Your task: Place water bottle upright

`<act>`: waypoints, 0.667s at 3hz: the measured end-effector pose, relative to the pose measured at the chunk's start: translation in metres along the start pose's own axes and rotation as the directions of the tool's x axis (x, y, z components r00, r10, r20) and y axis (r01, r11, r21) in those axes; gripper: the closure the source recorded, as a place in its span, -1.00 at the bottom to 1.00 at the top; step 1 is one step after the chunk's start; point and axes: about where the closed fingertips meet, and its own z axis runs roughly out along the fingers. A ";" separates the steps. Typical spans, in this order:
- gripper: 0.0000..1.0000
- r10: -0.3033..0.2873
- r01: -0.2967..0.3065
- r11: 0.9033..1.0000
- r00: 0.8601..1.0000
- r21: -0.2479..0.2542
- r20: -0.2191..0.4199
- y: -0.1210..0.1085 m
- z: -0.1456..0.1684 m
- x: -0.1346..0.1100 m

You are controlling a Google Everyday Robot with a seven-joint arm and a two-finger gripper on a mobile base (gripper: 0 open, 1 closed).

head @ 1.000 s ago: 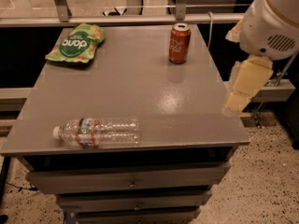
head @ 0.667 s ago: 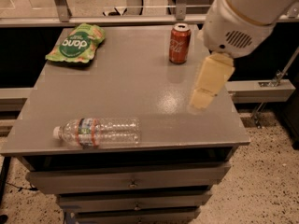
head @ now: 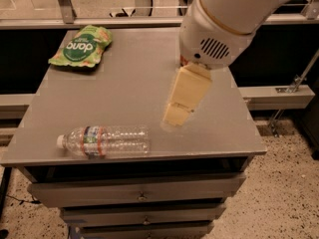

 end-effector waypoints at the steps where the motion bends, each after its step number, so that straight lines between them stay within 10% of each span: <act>1: -1.00 -0.020 0.020 1.000 1.000 -0.023 0.015 0.011 0.027 -0.010; 2: -1.00 -0.058 0.060 0.996 0.998 -0.061 0.025 0.024 0.071 -0.025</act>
Offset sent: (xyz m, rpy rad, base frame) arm 0.0031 0.0903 -0.1192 0.0215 0.0821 0.1445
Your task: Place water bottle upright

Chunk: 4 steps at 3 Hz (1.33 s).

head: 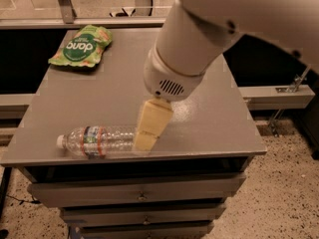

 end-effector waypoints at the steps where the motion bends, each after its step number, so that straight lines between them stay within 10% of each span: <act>1: -1.00 -0.012 0.012 0.999 1.000 -0.043 -0.001 0.007 0.044 -0.012; 4: -1.00 -0.039 0.033 0.996 0.997 -0.084 -0.070 0.025 0.111 -0.060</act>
Offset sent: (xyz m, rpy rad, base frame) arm 0.0065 0.0843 -0.1008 -0.0224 0.1142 0.0335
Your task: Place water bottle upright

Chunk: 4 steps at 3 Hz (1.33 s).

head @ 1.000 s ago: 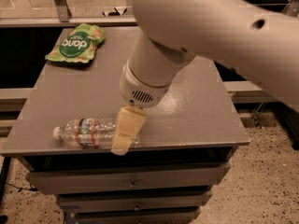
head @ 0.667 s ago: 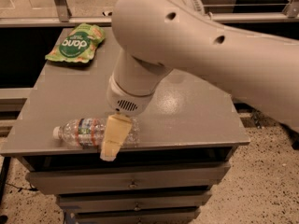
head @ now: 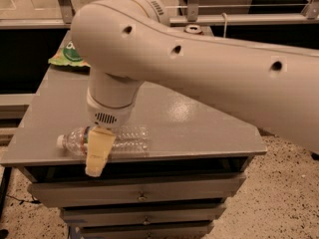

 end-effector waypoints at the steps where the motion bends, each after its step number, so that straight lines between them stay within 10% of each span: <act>1: -1.00 -0.025 0.025 1.000 0.999 -0.002 -0.029 0.004 0.011 -0.012; 3: -1.00 -0.061 0.062 0.998 0.994 0.006 -0.085 0.004 0.027 -0.029; 4: -0.65 -0.069 0.070 0.997 0.992 0.014 -0.107 0.003 0.030 -0.034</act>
Offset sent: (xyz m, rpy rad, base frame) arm 0.0012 0.0427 -0.0232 -0.1072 -0.0114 0.0583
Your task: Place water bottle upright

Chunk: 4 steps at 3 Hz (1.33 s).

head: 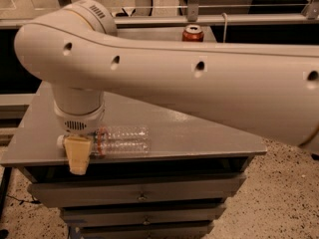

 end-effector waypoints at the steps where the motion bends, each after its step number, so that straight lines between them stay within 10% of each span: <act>1: -0.17 0.004 -0.003 1.000 1.000 0.008 -0.017 -0.003 -0.002 -0.001; 4: 1.00 0.014 -0.017 0.999 0.998 0.041 0.062 -0.025 -0.036 0.004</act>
Offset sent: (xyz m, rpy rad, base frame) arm 0.0114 -0.0016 0.0177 -0.0468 -0.0197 -0.0196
